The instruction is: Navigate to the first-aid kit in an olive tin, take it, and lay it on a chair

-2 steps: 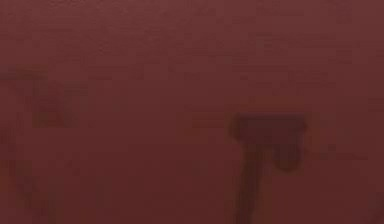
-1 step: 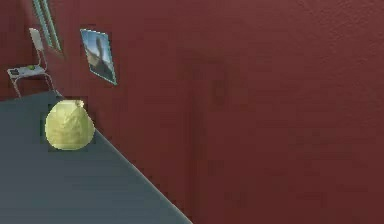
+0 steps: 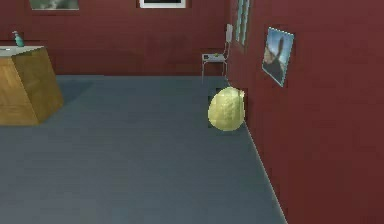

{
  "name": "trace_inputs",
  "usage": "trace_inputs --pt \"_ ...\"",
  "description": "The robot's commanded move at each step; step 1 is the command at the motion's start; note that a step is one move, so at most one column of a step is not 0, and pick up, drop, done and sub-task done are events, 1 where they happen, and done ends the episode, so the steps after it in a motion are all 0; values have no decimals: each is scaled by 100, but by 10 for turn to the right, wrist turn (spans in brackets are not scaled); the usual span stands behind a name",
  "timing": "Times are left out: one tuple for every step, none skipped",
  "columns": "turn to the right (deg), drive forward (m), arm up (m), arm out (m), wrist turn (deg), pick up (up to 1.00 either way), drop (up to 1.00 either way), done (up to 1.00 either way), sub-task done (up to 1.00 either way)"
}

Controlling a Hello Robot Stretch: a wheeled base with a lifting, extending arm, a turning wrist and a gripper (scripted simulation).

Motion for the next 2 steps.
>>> trace_inputs --pt "-90 0 0 0 0 0 0 0 0" --pt "-30 0 0 0 0 0 0 0 0"
